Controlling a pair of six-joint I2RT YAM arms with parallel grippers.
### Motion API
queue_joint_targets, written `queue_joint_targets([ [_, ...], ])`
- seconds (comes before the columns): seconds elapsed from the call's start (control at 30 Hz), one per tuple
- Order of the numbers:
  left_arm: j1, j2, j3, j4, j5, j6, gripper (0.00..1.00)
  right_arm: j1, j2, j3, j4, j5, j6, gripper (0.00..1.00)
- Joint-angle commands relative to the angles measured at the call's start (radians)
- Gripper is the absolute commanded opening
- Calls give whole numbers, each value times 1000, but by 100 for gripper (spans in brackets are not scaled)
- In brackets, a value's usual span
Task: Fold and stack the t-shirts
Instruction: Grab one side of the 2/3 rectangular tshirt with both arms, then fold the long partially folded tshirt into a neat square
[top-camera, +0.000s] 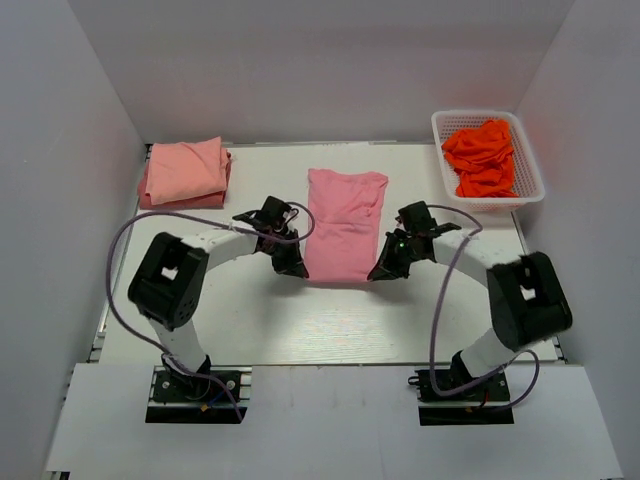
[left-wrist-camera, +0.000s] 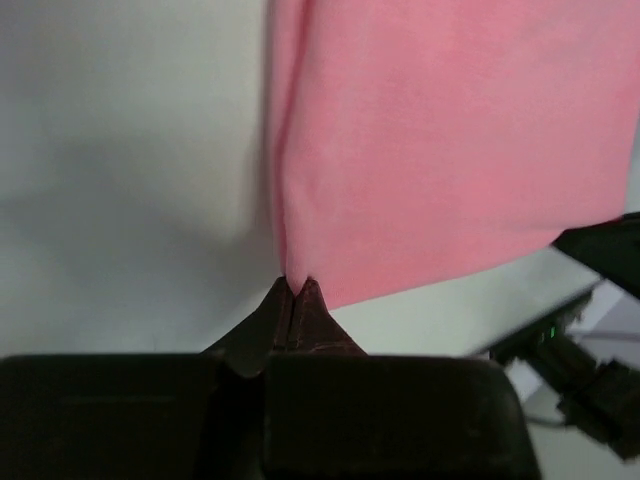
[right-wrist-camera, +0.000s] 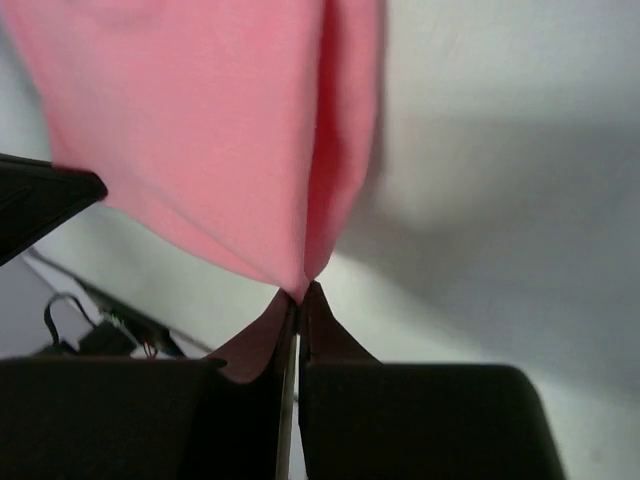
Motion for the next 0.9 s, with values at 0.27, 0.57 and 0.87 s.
queue_joint_targets([
  [0.27, -58, -438, 4, -315, 107, -41, 0, 29, -423, 108, -495, -42, -60, 0],
  [0.57, -25, -366, 234, -384, -95, -51, 0, 5, -314, 350, -512, 66, -69, 0],
  [0.87, -15, -84, 542, -441, -281, -51, 0, -64, -61, 549, -447, 80, -92, 0],
])
